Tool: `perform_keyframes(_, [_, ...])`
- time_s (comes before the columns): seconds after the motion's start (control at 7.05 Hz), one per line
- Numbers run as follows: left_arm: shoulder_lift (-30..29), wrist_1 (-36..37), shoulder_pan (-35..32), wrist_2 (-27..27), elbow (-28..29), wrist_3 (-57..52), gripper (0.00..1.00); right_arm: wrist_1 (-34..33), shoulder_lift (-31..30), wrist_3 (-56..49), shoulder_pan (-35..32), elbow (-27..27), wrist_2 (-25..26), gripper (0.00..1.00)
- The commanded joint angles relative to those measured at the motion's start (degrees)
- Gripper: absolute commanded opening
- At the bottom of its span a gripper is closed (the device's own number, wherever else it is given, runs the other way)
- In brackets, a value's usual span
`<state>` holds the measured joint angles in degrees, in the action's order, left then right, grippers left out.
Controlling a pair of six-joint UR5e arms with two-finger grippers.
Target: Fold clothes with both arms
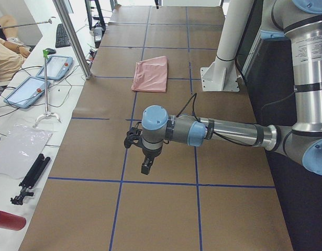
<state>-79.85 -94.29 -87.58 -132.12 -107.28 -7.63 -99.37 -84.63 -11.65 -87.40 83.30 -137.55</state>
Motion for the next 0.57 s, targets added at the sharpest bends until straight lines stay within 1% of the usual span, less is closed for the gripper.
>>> perform_keyframes(0.0, [-0.7, 0.4, 0.0, -0.1, -0.6, 0.0, 1.0, 0.1, 0.0, -0.1, 0.0, 0.2, 0.0, 1.0])
perform_keyframes(0.14, [-0.5, 0.3, 0.0, -0.2, 0.4, 0.0, 1.0, 0.7, 0.0, -0.1, 0.0, 0.1, 0.0, 1.0])
perform_keyframes(0.28, [-0.6, 0.2, 0.0, 0.0, 2.5, 0.0, 1.0, 2.8, -0.1, 0.2, 0.0, -0.2, 0.0, 1.0])
perform_keyframes(0.43, [-0.5, 0.1, 0.0, -0.1, 4.2, 0.0, 1.0, 3.1, -0.1, 0.2, 0.3, -0.2, 0.0, 1.0])
